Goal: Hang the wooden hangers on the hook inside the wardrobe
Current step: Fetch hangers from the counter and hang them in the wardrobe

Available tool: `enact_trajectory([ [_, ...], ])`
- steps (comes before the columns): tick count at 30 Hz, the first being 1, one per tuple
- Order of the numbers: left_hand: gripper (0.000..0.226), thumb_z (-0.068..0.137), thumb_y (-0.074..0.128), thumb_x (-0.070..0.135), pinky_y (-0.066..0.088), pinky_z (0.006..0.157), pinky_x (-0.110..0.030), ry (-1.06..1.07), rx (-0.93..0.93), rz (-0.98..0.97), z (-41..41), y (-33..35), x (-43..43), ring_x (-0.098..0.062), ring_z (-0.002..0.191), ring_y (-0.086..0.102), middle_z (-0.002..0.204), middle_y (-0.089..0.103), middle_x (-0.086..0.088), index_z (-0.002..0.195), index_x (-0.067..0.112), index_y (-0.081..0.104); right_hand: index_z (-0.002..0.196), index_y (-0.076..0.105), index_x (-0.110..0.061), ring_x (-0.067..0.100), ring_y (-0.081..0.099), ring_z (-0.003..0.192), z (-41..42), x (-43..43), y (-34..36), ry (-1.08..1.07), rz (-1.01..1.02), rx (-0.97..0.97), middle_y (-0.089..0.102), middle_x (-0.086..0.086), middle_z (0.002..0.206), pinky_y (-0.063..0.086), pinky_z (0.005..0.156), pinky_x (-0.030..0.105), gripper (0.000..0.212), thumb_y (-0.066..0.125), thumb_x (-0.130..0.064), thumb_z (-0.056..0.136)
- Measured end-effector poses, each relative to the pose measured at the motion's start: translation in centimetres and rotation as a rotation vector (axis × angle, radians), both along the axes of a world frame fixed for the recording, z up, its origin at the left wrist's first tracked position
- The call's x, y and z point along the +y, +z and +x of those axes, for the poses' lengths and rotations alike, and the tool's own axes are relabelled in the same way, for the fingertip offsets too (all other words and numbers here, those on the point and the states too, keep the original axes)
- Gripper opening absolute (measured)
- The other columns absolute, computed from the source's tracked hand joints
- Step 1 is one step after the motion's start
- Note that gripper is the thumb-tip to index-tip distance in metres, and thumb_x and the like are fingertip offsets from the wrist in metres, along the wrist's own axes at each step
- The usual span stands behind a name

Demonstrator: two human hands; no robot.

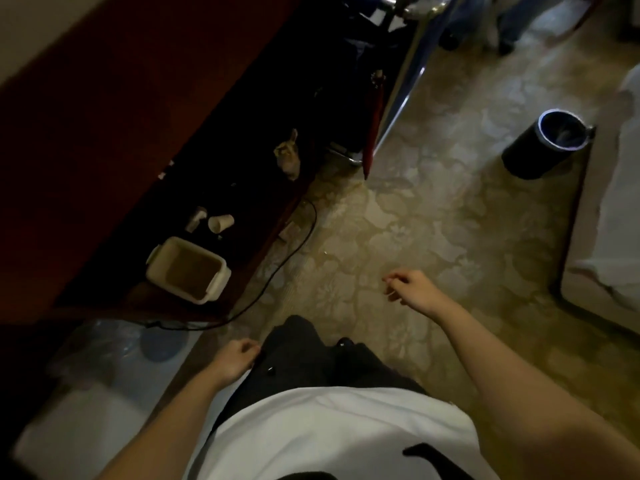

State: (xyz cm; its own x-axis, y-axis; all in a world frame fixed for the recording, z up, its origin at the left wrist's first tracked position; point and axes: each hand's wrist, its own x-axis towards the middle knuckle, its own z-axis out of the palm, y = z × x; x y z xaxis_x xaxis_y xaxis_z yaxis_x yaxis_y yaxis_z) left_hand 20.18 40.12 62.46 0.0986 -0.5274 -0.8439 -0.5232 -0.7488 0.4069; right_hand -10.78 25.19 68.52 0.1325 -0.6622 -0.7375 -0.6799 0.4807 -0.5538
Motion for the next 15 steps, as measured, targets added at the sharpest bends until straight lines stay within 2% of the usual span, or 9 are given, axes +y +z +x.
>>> enact_trajectory([
  [2, 0.021, 0.095, 0.046, 0.013, 0.049, 0.088, -0.043, 0.059, -0.001, -0.003, -0.4, 0.5, -2.0, -0.021, 0.079, 0.058, 0.081, 0.060, -0.007, 0.077, 0.018, 0.057, 0.124, 0.052, 0.002, 0.020, 0.055, 0.084, 0.9, -2.7, 0.2, 0.073, -0.006, -0.002, 0.060, 0.017, 0.104, 0.041, 0.046, 0.004, 0.033, 0.039, -0.013, 0.098],
  [4, 0.021, 0.095, 0.047, 0.016, 0.049, 0.085, -0.039, 0.081, -0.010, -0.046, -0.3, 1.3, -4.9, -0.019, 0.083, 0.059, 0.083, 0.060, -0.004, 0.079, 0.023, 0.057, 0.125, 0.052, 0.000, 0.018, 0.056, 0.084, 2.3, -5.5, 0.7, 0.145, -0.029, -0.009, 0.061, 0.018, 0.110, 0.041, 0.049, 0.005, 0.033, 0.039, -0.014, 0.098],
  [7, 0.018, 0.096, 0.045, 0.023, 0.045, 0.081, -0.027, 0.025, -0.015, -0.161, -0.2, 3.4, -10.7, -0.018, 0.098, 0.058, 0.102, 0.061, -0.004, 0.104, 0.018, 0.060, 0.124, 0.052, 0.003, 0.012, 0.054, 0.073, 4.8, -10.1, 1.8, 0.222, -0.125, -0.054, 0.058, 0.015, 0.100, 0.040, 0.047, 0.001, 0.033, 0.040, -0.010, 0.097],
  [10, 0.028, 0.096, 0.044, 0.027, 0.043, 0.077, -0.024, -0.050, -0.040, -0.304, 0.1, 6.6, -17.1, -0.014, 0.099, 0.055, 0.111, 0.059, -0.003, 0.120, 0.016, 0.055, 0.122, 0.054, 0.002, 0.018, 0.057, 0.080, 7.7, -14.7, 4.0, 0.311, -0.232, -0.095, 0.060, 0.015, 0.101, 0.046, 0.058, 0.003, 0.030, 0.042, -0.008, 0.096],
  [11, 0.029, 0.096, 0.044, 0.029, 0.043, 0.080, -0.025, -0.080, -0.049, -0.337, 0.3, 7.9, -19.0, -0.014, 0.102, 0.055, 0.114, 0.059, -0.002, 0.121, 0.018, 0.055, 0.121, 0.056, -0.002, 0.019, 0.060, 0.085, 8.7, -16.1, 4.9, 0.347, -0.275, -0.110, 0.062, 0.014, 0.102, 0.051, 0.069, 0.009, 0.029, 0.043, -0.011, 0.096],
  [13, 0.031, 0.095, 0.043, 0.035, 0.046, 0.088, -0.028, -0.128, -0.050, -0.388, 0.8, 10.7, -22.4, -0.015, 0.109, 0.055, 0.122, 0.058, -0.001, 0.123, 0.022, 0.053, 0.118, 0.059, -0.010, 0.020, 0.063, 0.094, 10.4, -18.8, 6.9, 0.423, -0.370, -0.130, 0.065, 0.007, 0.102, 0.052, 0.089, 0.029, 0.027, 0.046, -0.016, 0.095],
  [15, 0.034, 0.096, 0.042, 0.036, 0.046, 0.093, -0.029, -0.187, -0.039, -0.424, 1.3, 14.0, -25.0, -0.015, 0.114, 0.054, 0.126, 0.056, 0.001, 0.126, 0.023, 0.050, 0.119, 0.059, -0.015, 0.017, 0.063, 0.095, 12.0, -20.9, 9.2, 0.503, -0.445, -0.144, 0.065, 0.001, 0.101, 0.050, 0.089, 0.032, 0.027, 0.046, -0.019, 0.095],
])
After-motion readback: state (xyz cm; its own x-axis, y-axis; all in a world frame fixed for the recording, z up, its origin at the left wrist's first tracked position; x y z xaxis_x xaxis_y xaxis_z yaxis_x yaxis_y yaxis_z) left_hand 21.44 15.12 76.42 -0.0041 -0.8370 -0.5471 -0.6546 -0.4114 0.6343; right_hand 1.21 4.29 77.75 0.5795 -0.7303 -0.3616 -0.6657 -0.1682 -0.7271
